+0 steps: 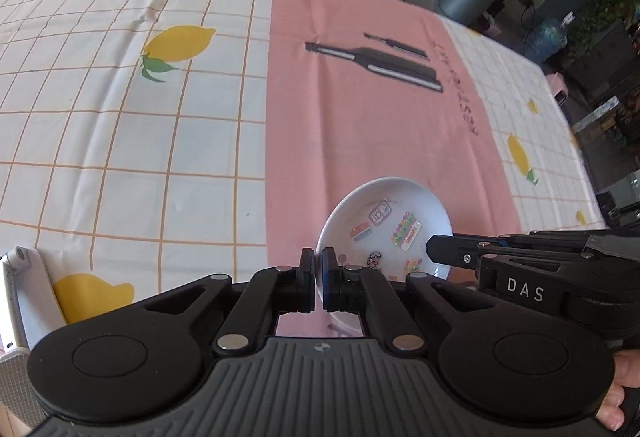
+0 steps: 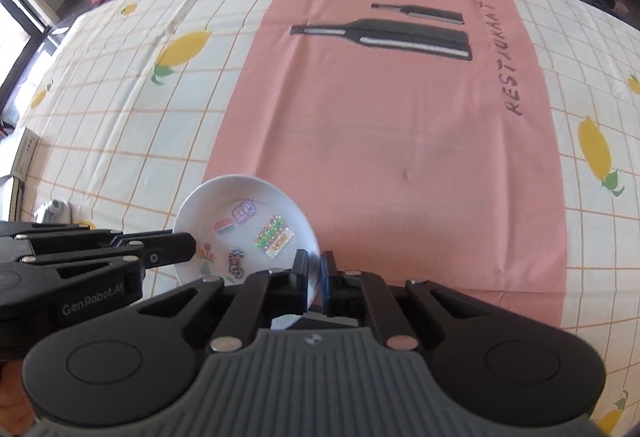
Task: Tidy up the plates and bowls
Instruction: 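Lift the sticker bowl with both grippers and carry it over the 'Fruity' plate, then lower the sticker bowl onto the 'Fruity' plate and open both grippers, then move both grippers to the nested steel bowl stack and close on its rim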
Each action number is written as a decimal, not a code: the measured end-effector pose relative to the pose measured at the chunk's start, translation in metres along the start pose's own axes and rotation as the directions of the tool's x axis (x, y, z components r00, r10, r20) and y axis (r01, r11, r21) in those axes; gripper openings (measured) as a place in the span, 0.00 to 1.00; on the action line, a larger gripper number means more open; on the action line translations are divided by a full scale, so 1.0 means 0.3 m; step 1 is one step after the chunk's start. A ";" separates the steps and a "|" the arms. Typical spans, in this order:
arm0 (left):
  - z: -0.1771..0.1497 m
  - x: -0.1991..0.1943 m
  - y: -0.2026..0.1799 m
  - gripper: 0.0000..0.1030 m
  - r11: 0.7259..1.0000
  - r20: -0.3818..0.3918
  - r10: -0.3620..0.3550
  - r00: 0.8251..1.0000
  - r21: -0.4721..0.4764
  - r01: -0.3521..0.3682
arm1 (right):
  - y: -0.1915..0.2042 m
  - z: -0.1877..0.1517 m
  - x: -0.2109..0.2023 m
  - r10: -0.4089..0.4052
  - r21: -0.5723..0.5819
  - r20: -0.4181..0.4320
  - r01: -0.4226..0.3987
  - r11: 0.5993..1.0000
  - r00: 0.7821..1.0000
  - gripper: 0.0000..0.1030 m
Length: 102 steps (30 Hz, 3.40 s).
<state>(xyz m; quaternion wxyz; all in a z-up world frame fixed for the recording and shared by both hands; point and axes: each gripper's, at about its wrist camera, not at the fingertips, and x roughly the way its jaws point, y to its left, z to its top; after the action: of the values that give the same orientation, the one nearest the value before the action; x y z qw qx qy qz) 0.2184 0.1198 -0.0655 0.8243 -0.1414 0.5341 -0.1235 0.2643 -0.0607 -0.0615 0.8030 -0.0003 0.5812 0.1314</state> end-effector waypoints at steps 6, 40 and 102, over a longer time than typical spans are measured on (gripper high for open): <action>0.011 -0.073 -0.094 0.02 0.988 0.126 -0.149 0.981 0.056 0.143 | -0.092 0.012 -0.210 -0.003 0.067 0.162 -0.008 0.998 0.987 0.01; -0.299 0.118 -0.731 0.04 0.792 -0.146 -0.020 0.989 0.602 0.105 | -0.672 -0.532 -0.364 0.034 0.391 0.120 -0.079 0.917 0.992 0.01; -0.423 -0.160 -0.271 0.64 0.966 0.090 0.161 0.983 0.190 -0.176 | -0.218 -0.548 -0.236 0.215 0.121 0.159 -0.235 0.964 0.964 0.60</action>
<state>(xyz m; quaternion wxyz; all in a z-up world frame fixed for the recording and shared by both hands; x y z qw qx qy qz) 0.0787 0.0483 -0.0447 0.8611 -0.0174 0.4983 -0.1001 0.1043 -0.1641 -0.0585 0.8209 0.1311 0.5255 0.1809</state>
